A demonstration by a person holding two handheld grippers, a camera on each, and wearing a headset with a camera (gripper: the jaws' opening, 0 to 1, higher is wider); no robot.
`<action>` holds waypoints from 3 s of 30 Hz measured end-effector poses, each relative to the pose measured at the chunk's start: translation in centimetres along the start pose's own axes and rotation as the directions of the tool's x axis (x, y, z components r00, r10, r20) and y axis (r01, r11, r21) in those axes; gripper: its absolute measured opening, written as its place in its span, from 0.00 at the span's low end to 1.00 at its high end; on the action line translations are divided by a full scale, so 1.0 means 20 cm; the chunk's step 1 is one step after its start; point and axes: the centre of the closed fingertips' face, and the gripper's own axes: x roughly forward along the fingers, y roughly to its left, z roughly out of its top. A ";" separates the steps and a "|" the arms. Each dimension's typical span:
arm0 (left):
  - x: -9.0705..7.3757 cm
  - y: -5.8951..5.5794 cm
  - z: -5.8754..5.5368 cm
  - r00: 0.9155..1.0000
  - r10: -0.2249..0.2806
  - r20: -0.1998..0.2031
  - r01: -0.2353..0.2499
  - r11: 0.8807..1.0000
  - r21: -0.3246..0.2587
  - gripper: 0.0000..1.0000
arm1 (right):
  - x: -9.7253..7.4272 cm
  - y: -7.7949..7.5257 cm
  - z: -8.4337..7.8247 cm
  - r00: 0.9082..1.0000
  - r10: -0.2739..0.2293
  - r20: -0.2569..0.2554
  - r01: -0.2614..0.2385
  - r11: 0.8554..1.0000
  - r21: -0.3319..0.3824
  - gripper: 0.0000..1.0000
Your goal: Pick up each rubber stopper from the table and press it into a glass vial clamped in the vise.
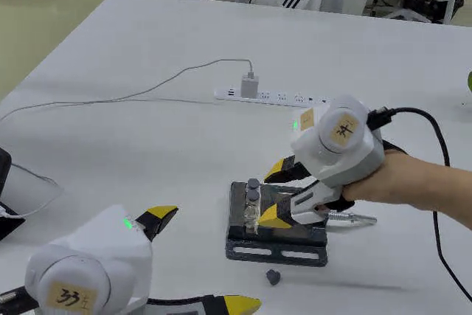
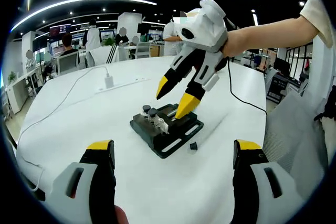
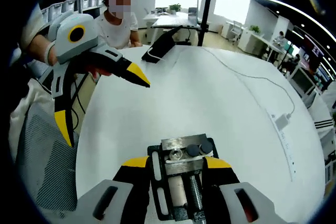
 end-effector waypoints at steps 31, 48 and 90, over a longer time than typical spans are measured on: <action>0.02 -0.02 -0.02 0.998 -0.060 -0.027 0.061 0.996 0.057 0.92 | 0.02 0.26 -0.27 0.946 -0.299 0.124 0.223 0.879 0.422 0.28; 0.01 -0.04 -0.06 0.996 -0.077 -0.041 0.079 0.996 0.051 0.92 | 0.13 0.32 -0.36 0.952 -0.292 0.095 0.214 0.850 0.481 0.19; 0.02 -0.08 -0.09 0.995 -0.091 -0.052 0.093 0.995 0.041 0.92 | 0.17 0.30 -0.38 0.942 -0.321 0.093 0.225 0.814 0.535 0.08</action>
